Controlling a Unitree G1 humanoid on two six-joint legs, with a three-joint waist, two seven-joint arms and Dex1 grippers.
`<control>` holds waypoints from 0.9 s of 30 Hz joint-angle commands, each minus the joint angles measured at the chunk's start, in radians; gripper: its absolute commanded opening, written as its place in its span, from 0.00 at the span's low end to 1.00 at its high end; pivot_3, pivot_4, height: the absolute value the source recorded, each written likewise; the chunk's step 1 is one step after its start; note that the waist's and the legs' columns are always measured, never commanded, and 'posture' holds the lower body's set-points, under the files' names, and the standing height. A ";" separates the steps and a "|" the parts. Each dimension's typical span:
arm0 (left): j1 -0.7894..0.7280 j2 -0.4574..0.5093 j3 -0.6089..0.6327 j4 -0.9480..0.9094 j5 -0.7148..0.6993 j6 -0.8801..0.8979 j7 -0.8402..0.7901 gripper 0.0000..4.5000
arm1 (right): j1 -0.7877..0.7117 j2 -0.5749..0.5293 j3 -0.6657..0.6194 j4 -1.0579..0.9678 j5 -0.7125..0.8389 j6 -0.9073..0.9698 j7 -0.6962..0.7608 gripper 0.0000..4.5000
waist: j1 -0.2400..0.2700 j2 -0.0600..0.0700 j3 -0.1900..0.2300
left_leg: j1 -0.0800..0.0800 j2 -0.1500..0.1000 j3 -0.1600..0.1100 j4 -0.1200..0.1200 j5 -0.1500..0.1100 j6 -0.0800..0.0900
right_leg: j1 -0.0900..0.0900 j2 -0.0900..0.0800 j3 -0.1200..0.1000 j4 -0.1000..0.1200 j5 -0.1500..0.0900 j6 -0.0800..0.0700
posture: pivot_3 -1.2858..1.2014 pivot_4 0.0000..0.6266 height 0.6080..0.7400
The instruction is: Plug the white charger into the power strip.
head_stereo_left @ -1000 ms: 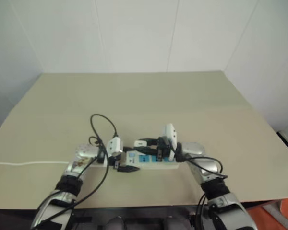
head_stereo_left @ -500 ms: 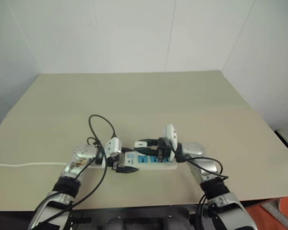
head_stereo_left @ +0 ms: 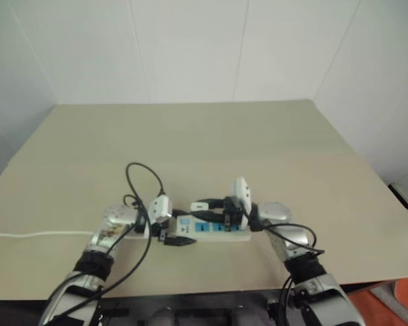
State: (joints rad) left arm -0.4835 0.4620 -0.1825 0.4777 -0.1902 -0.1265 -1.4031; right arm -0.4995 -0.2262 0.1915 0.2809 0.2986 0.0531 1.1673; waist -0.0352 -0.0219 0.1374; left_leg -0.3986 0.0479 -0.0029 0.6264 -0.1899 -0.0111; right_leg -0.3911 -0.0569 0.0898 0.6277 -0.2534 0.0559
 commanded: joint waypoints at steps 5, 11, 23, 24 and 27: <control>0.015 0.016 -0.027 -0.012 0.019 0.007 -0.015 0.74 | 0.020 -0.018 -0.003 -0.026 0.010 0.013 0.007 0.26 | 0.000 0.000 0.000 | 0.000 0.000 0.000 0.000 0.000 0.000 | 0.000 0.000 0.000 0.000 0.000 0.000 | 0.52 0.24 1.00; 0.012 0.018 -0.027 -0.009 0.020 0.008 -0.011 0.74 | 0.025 -0.044 -0.020 -0.003 0.006 -0.002 0.014 0.26 | 0.002 0.000 0.000 | 0.000 0.000 0.000 0.000 0.000 0.000 | 0.000 0.000 0.000 0.000 0.000 0.000 | 0.52 0.24 1.00; 0.032 0.038 -0.022 -0.029 0.013 0.014 0.006 0.74 | 0.029 -0.116 -0.020 0.048 0.001 -0.036 0.065 0.26 | 0.013 0.000 0.000 | 0.000 0.000 0.000 0.000 0.000 0.000 | 0.000 0.000 0.000 -0.001 0.000 0.000 | 0.52 0.24 1.00; 0.034 0.038 -0.023 -0.031 0.012 0.014 0.007 0.74 | 0.025 -0.114 -0.018 0.051 0.000 -0.037 0.064 0.26 | 0.014 0.000 0.000 | 0.000 0.000 0.000 0.000 0.000 0.000 | 0.000 0.000 0.000 -0.001 0.000 0.000 | 0.52 0.24 1.00; 0.036 0.036 -0.027 -0.035 0.013 0.015 0.013 0.74 | 0.010 -0.096 -0.007 0.049 -0.001 -0.040 0.058 0.26 | 0.015 0.000 0.000 | 0.000 0.000 0.000 0.000 0.000 0.000 | 0.000 0.000 0.000 -0.001 0.000 0.001 | 0.52 0.24 1.00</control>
State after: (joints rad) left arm -0.4696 0.4627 -0.2069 0.4441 -0.1953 -0.1242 -1.3859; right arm -0.4946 -0.2915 0.1935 0.3028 0.3268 0.0165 1.2330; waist -0.0206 -0.0220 0.1374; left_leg -0.3983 0.0478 -0.0027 0.6264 -0.1900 -0.0111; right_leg -0.3907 -0.0570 0.0898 0.6269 -0.2538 0.0564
